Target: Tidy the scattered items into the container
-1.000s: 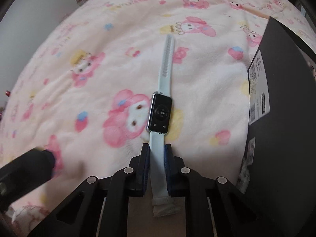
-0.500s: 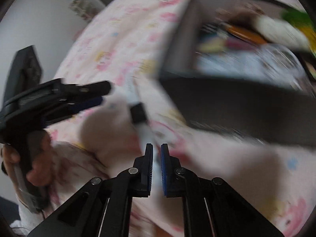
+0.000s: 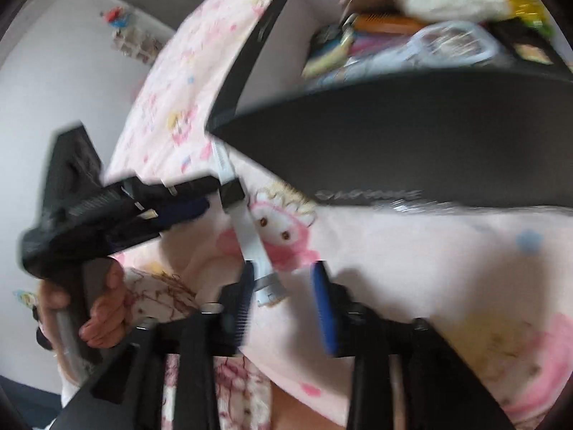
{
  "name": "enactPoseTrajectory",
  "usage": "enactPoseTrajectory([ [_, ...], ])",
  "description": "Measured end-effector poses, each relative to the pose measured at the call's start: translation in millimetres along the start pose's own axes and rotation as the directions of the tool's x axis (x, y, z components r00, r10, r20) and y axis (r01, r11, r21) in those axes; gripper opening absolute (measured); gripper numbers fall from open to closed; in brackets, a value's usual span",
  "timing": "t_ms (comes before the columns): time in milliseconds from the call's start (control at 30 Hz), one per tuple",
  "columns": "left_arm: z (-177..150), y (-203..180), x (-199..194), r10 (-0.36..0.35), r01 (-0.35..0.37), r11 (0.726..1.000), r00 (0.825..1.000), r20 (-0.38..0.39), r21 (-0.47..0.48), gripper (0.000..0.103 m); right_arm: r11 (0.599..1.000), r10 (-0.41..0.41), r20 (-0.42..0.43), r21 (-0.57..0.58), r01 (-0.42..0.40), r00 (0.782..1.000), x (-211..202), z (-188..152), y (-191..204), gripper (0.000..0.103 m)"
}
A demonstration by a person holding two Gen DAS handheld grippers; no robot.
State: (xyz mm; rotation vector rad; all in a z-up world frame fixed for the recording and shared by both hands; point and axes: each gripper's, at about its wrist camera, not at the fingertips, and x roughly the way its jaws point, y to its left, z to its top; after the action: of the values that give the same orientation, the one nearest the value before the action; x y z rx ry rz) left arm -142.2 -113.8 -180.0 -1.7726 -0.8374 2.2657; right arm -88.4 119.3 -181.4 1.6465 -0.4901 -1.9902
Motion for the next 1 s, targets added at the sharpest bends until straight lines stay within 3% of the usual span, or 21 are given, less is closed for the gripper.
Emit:
enactPoseTrajectory([
  [133, -0.1, -0.6, 5.3, -0.009, 0.009, 1.0, 1.0, -0.014, -0.007, 0.055, 0.998, 0.057, -0.006, -0.037, -0.057, 0.998, 15.1, 1.6, 12.8, 0.031],
  [167, -0.1, -1.0, 5.3, -0.006, 0.006, 1.0, 1.0, -0.012, -0.003, 0.055, 0.998, 0.05, -0.003, -0.048, -0.05, 0.999, 15.0, 1.1, 15.3, 0.016],
  [333, 0.1, 3.9, 4.0, -0.071, 0.07, 0.997, 0.997, -0.035, -0.018, 0.059, 0.988, -0.034, 0.084, -0.148, 0.046, 0.996, -23.4, -12.7, 24.9, 0.016],
  [433, -0.9, 5.2, 2.6, -0.086, 0.085, 0.996, 0.995, -0.042, -0.025, 0.059, 0.98, -0.083, 0.103, -0.17, 0.1, 0.991, -51.2, -22.3, 11.5, 0.016],
  [600, -1.0, 0.6, 6.4, -0.042, 0.041, 0.999, 0.998, -0.045, -0.026, 0.06, 0.98, -0.174, 0.121, -0.072, 0.183, 0.977, -76.2, -21.8, -24.8, 0.019],
  [733, 1.3, -2.8, 16.7, -0.077, 0.074, 0.994, 0.997, -0.032, -0.079, 0.062, 0.992, -0.122, 0.185, -0.016, 0.128, 0.975, -89.9, -13.2, -32.2, 0.02],
  [867, 8.5, -0.5, 25.2, -0.042, 0.042, 0.992, 0.999, 0.001, -0.123, 0.062, 0.996, -0.081, 0.159, 0.034, 0.077, 0.984, -86.0, -16.3, -41.2, 0.029],
  [1000, 20.9, -1.7, 40.5, -0.05, 0.05, 0.989, 0.999, 0.009, -0.139, 0.062, 0.978, -0.079, 0.157, 0.205, 0.045, 0.984, -88.8, -20.5, -78.4, 0.036],
])
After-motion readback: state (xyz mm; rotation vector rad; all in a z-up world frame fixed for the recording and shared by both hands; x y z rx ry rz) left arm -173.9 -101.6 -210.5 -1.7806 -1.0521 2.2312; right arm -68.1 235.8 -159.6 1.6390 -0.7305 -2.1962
